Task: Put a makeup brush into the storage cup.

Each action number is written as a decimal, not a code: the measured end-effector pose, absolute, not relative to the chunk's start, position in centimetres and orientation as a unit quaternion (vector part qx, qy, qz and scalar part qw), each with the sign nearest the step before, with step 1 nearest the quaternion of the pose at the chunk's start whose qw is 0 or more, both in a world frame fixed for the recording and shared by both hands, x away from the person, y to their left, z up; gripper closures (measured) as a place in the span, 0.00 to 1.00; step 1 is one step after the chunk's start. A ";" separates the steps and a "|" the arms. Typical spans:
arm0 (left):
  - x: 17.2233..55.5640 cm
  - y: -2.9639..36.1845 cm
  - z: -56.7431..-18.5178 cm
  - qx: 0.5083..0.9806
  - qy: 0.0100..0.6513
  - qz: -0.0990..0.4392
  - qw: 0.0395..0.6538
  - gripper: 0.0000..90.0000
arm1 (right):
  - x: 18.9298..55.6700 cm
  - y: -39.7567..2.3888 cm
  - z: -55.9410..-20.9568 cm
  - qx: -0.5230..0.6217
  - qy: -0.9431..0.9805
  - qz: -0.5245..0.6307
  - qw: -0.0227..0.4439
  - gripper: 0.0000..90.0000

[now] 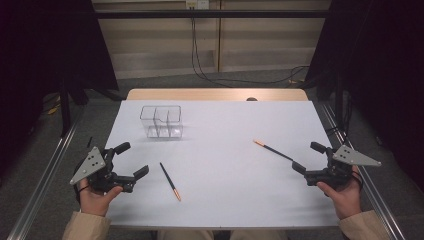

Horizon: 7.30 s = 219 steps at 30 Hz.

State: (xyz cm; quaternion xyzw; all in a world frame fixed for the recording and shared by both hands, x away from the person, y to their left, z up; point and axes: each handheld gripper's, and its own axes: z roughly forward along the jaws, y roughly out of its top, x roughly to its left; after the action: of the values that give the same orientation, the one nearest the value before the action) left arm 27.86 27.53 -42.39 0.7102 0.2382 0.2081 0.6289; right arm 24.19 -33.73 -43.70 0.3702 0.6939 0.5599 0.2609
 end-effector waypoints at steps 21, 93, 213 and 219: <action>27.5 27.6 -42.7 0.717 0.253 0.204 0.616 0.00 | 24.7 -32.9 -43.7 0.357 0.703 0.560 0.254 0.00; 33.8 19.5 -43.6 0.834 0.301 0.136 0.442 0.01 | 24.4 -32.6 -43.6 0.345 0.711 0.560 0.249 0.00; 33.4 14.7 -44.4 0.898 0.427 0.031 0.104 0.58 | 24.4 -32.8 -43.6 0.345 0.717 0.552 0.248 0.00; 33.2 14.2 -44.3 0.902 0.418 0.028 0.098 0.70 | 24.4 -32.8 -43.6 0.344 0.717 0.552 0.248 0.00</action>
State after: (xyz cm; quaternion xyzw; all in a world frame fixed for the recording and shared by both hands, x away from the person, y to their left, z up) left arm 33.25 14.22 -44.29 0.9025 0.4184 0.0284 0.0981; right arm 24.41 -32.78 -43.56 0.3444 0.7175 0.5521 0.2485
